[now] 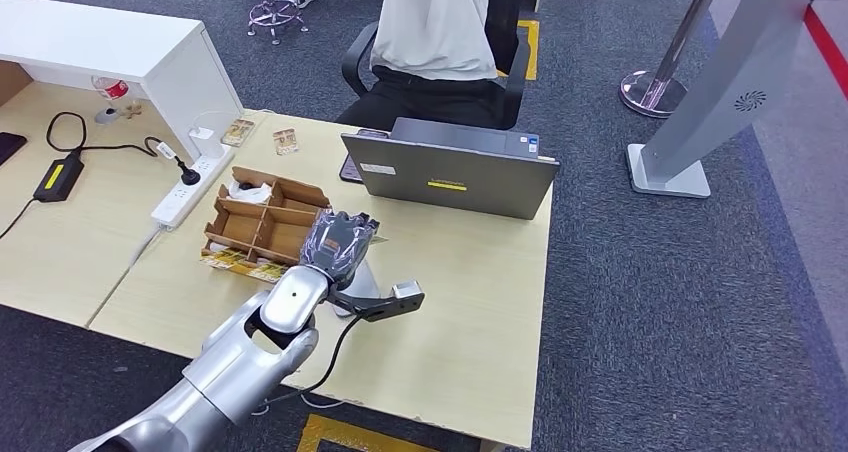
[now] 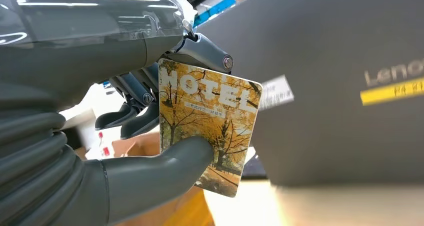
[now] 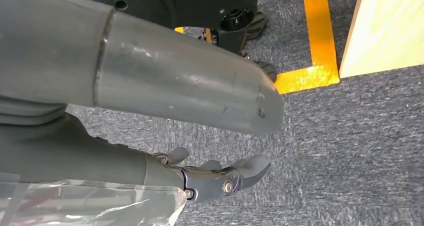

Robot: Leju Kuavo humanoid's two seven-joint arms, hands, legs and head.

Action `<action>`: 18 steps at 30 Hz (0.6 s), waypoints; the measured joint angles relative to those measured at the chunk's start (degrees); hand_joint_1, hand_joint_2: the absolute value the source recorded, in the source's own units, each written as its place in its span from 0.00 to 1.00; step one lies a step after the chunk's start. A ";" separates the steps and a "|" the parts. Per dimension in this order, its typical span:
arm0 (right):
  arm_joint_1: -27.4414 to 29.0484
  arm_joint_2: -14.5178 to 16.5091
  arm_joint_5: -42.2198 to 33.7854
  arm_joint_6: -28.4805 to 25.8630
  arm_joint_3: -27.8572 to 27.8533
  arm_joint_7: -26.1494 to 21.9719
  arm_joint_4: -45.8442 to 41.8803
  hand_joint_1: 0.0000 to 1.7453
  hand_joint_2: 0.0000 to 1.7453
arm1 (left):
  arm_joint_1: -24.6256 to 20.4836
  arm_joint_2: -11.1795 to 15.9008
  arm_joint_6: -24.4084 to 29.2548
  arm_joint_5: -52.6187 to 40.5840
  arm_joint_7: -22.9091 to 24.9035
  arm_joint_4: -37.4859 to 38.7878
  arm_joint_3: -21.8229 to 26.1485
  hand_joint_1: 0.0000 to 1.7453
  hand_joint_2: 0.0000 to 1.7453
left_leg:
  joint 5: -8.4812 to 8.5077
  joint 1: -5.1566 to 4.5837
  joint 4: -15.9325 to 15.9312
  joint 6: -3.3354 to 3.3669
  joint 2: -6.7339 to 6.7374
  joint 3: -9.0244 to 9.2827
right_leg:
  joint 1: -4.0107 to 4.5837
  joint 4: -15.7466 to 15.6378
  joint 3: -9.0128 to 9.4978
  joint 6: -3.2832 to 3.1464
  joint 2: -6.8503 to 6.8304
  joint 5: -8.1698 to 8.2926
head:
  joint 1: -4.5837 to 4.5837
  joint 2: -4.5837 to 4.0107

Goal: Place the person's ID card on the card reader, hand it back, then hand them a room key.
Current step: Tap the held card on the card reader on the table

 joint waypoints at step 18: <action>0.03 0.00 2.00 -0.78 -0.03 0.61 0.00 0.00 0.00 | 2.06 -0.70 0.94 1.37 1.50 5.42 0.02 1.00 1.00 | 0.00 0.00 0.00 0.00 -0.01 0.00 | 0.00 0.00 0.01 0.00 -0.01 0.00 | 0.00 0.00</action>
